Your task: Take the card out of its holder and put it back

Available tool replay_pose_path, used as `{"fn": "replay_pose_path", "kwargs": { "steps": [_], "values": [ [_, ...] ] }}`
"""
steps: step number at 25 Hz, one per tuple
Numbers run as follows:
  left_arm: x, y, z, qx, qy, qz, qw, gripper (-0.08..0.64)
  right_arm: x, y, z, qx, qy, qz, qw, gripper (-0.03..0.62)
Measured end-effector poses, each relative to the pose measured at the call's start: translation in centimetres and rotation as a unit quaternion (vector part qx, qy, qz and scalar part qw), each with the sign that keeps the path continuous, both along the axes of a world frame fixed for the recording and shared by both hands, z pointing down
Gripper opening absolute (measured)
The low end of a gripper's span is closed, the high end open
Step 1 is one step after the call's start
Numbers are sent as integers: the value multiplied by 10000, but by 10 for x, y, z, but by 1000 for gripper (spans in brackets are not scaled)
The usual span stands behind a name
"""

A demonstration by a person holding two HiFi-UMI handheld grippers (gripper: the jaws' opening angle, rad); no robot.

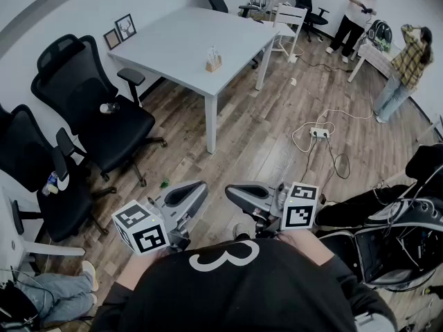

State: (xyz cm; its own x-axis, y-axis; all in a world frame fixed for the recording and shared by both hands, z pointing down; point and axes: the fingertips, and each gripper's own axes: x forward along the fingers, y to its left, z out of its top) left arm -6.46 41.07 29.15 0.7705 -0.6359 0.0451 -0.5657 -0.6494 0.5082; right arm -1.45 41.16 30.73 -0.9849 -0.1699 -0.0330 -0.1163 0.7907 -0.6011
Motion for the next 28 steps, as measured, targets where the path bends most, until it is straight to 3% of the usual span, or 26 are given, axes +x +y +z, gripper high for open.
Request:
{"fn": "replay_pose_path", "kwargs": {
  "steps": [18,28],
  "values": [
    [27,-24,16,-299,-53,-109,9995,14,28,-24,10,-219,-181,-38,9996,9],
    [54,-75,30,-558,-130,-206,9981,14,48,-78,15,-320,-280,-180,9989,9]
  ]
}}
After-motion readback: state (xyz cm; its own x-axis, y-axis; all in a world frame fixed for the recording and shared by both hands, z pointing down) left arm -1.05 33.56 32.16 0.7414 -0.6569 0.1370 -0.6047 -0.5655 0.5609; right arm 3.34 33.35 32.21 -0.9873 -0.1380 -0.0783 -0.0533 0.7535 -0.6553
